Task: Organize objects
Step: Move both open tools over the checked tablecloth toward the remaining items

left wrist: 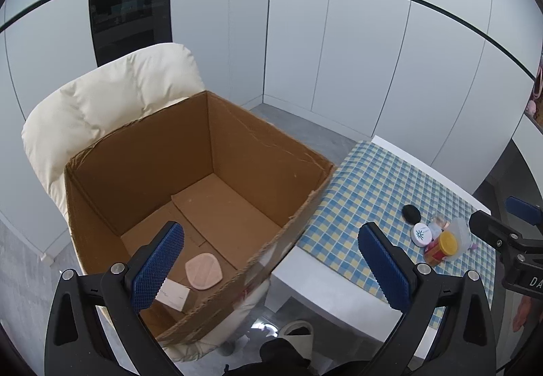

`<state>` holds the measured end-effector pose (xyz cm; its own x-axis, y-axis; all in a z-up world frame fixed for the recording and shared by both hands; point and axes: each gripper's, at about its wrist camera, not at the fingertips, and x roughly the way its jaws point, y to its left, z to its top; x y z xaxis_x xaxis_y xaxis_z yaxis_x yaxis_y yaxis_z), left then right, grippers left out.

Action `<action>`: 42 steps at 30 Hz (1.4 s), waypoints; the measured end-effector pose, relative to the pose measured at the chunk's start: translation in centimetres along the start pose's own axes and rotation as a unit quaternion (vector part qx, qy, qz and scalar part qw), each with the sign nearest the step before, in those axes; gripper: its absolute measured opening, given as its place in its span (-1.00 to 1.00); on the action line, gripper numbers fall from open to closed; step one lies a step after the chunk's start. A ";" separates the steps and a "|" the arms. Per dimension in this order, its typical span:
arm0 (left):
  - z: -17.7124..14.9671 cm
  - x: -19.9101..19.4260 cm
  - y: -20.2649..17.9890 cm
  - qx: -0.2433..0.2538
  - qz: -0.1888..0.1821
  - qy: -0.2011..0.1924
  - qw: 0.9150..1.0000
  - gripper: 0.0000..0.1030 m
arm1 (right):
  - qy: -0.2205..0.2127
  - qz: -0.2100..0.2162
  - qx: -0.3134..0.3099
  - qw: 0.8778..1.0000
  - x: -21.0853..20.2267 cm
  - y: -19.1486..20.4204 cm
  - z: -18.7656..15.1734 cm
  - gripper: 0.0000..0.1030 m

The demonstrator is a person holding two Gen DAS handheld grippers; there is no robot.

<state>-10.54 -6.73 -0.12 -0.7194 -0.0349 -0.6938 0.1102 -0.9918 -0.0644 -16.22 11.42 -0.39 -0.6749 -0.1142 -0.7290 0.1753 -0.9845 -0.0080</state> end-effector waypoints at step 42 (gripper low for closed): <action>-0.9 1.0 -12.1 0.088 -0.072 0.009 0.993 0.99 | 0.004 -0.073 0.072 0.995 -3.7 -11.0 -4.4 1.00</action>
<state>-12.00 5.37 -0.72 -0.7063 0.1095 -0.6994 -0.1158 -0.9925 -0.0384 -12.45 23.22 -0.64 -0.6800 0.0309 -0.7326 -0.0288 -0.9995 -0.0154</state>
